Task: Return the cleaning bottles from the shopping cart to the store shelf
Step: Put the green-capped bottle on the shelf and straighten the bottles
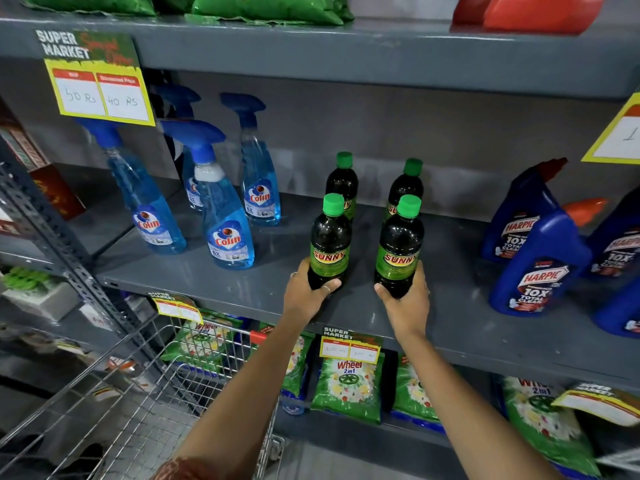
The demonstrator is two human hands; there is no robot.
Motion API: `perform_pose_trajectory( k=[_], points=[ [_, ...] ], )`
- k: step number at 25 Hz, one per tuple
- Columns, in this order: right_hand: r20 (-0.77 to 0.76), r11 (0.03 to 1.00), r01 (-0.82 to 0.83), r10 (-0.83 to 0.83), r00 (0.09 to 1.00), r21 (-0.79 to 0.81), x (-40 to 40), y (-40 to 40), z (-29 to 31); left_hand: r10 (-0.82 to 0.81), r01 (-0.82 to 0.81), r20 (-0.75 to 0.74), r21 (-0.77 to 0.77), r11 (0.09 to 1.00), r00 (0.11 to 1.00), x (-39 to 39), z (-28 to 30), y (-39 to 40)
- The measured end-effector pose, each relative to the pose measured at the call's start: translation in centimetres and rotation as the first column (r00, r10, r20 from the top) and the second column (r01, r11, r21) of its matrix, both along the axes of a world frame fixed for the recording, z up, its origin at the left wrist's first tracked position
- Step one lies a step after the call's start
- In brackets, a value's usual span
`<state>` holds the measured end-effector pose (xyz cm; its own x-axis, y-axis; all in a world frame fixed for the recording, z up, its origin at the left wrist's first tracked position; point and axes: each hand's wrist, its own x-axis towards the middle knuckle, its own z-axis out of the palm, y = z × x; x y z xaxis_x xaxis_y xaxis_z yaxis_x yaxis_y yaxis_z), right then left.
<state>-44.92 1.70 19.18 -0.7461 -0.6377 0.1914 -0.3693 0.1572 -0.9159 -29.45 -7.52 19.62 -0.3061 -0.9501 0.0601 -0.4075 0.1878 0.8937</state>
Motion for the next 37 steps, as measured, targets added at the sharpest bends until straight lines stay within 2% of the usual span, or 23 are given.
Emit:
perform_pose_trajectory(
  k=[2, 4, 6, 8, 10, 12, 15, 19, 22, 29, 37],
  points=[
    [0.065, 0.994, 0.088, -0.083, 0.994, -0.072, 0.3, 0.7, 0.1, -0.024, 0.026, -0.042, 0.032, 0.999, 0.999, 0.1, 0.2, 0.1],
    [0.052, 0.959, 0.227, -0.221, 0.974, -0.168, 0.0, 2.0, 0.2, 0.028, -0.016, -0.189, 0.067, 0.998, 0.982, 0.9, 0.2, 0.3],
    [-0.089, 0.923, 0.328, -0.351, 0.932, -0.203, -1.2, 3.9, 0.1, 0.203, -0.204, -0.314, 0.029, 0.978, 0.928, 2.3, -0.1, 0.2],
    [-0.172, 0.894, 0.392, -0.430, 0.886, -0.215, -3.2, 5.6, 0.2, 0.377, -0.413, -0.336, -0.042, 0.910, 0.863, 4.4, -0.4, -0.4],
    [-0.171, 0.858, 0.454, -0.498, 0.850, -0.241, -5.3, 6.9, 0.4, 0.501, -0.557, -0.322, -0.107, 0.824, 0.803, 6.3, -0.3, -1.7],
    [-0.144, 0.825, 0.504, -0.549, 0.824, -0.256, -6.9, 7.4, 0.6, 0.559, -0.613, -0.286, -0.154, 0.775, 0.779, 7.7, 0.2, -3.4],
    [-0.106, 0.803, 0.567, -0.589, 0.801, -0.184, -8.5, 7.1, 0.9, 0.544, -0.564, -0.160, -0.146, 0.812, 0.824, 8.8, 0.7, -6.5],
    [-0.056, 0.795, 0.594, -0.604, 0.795, -0.124, -10.1, 6.7, 0.6, 0.460, -0.469, -0.193, -0.003, 0.883, 0.867, 9.4, 0.4, -9.6],
    [0.019, 0.790, 0.602, -0.604, 0.797, -0.121, -10.8, 6.6, 0.2, 0.489, -0.494, -0.186, 0.021, 0.869, 0.852, 9.4, -0.3, -10.2],
    [0.030, 0.783, 0.616, -0.616, 0.787, -0.089, -11.3, 6.6, -0.3, 0.510, -0.521, -0.129, -0.082, 0.849, 0.851, 9.2, -0.6, -9.5],
    [-0.009, 0.800, 0.596, -0.597, 0.802, 0.068, -12.3, 7.5, 0.2, 0.536, -0.553, -0.202, -0.034, 0.833, 0.820, 9.4, -0.4, -9.2]
  ],
)
